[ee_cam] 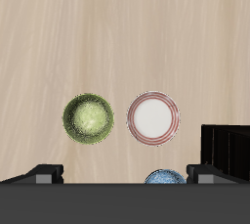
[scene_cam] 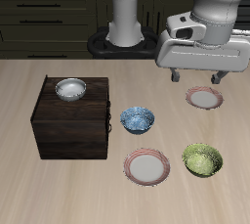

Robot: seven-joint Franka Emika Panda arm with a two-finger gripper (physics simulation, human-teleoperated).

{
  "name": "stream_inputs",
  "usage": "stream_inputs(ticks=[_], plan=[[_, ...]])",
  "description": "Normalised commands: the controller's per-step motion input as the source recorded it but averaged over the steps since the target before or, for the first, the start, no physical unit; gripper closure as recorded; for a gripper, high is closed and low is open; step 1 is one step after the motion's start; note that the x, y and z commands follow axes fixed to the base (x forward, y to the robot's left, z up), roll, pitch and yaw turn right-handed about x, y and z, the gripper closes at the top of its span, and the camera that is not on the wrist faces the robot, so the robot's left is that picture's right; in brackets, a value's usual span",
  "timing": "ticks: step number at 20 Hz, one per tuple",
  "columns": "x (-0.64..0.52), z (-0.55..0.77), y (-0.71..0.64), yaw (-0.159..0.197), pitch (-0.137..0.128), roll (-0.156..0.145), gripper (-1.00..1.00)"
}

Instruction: Place the green bowl on the plate next to the green bowl

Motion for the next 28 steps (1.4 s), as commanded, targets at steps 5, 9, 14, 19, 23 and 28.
stream_inputs(ticks=[5, 9, 14, 19, 23, 28], plan=[[0.0, -0.03, 0.17, -0.017, 0.006, 0.03, -1.0], [-0.02, -0.16, 0.14, 0.002, -0.006, 0.049, -1.0], [0.05, -0.17, 0.02, -0.004, 0.0, 0.02, -1.0], [0.02, -0.22, 0.0, -0.051, 0.001, 0.082, -1.0], [0.04, -0.27, -0.03, -0.012, 0.029, 0.023, -1.0], [0.01, -0.41, -0.06, 0.001, 0.044, 0.004, -1.0]])
